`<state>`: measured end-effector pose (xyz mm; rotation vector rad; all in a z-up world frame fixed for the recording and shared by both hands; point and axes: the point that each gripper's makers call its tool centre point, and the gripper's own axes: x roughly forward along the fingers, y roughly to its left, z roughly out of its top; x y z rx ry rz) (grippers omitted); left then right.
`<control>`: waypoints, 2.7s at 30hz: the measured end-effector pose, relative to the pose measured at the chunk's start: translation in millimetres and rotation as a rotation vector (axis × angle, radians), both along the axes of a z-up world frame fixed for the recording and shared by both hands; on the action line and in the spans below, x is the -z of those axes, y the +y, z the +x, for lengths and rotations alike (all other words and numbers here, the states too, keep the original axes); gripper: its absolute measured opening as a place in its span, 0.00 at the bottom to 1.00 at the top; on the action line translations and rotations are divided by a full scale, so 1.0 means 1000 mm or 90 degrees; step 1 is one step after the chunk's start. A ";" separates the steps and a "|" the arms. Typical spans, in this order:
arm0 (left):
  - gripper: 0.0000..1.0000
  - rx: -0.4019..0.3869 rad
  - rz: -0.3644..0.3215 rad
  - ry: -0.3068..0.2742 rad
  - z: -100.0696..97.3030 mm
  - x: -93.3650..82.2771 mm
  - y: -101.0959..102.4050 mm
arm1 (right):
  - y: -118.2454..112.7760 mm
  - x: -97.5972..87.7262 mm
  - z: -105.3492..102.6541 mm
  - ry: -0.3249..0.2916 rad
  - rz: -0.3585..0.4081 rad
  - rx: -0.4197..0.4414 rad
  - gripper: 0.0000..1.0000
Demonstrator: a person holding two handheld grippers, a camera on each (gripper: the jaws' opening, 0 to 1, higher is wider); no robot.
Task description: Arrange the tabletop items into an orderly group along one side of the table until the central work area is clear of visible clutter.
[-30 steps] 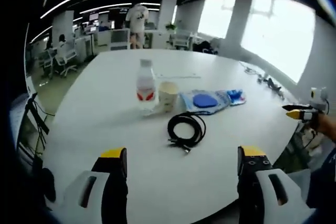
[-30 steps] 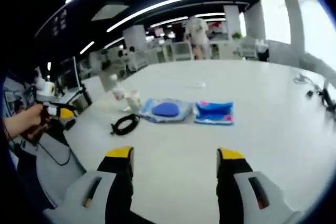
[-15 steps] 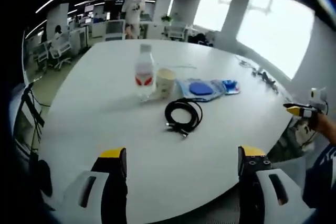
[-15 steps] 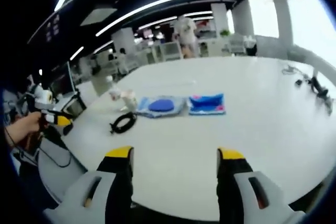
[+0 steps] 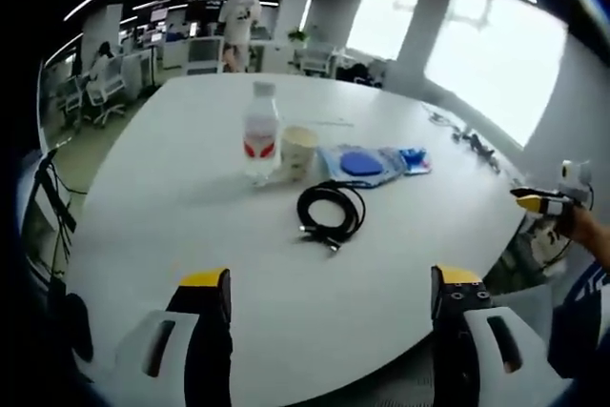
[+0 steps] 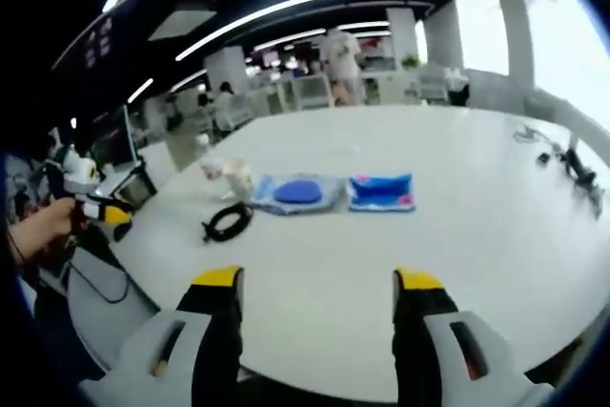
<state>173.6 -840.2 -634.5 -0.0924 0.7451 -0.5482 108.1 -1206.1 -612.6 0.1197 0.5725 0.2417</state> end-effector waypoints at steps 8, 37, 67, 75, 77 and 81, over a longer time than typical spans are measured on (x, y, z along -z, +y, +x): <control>0.84 0.000 0.000 0.011 0.000 0.005 0.001 | 0.011 0.003 0.006 0.007 0.004 -0.005 0.60; 0.77 -0.003 -0.005 0.049 0.043 0.028 -0.020 | 0.105 0.017 0.092 0.028 0.019 -0.167 0.59; 0.54 -0.036 -0.018 0.108 0.082 0.070 -0.051 | 0.185 0.060 0.147 0.092 0.107 -0.231 0.52; 0.48 -0.067 -0.025 0.131 0.096 0.081 -0.056 | 0.190 0.073 0.166 0.109 0.114 -0.227 0.50; 0.46 -0.070 -0.023 0.137 0.098 0.084 -0.058 | 0.192 0.075 0.170 0.113 0.116 -0.226 0.50; 0.44 -0.075 -0.012 0.151 0.100 0.090 -0.063 | 0.198 0.081 0.173 0.123 0.116 -0.230 0.50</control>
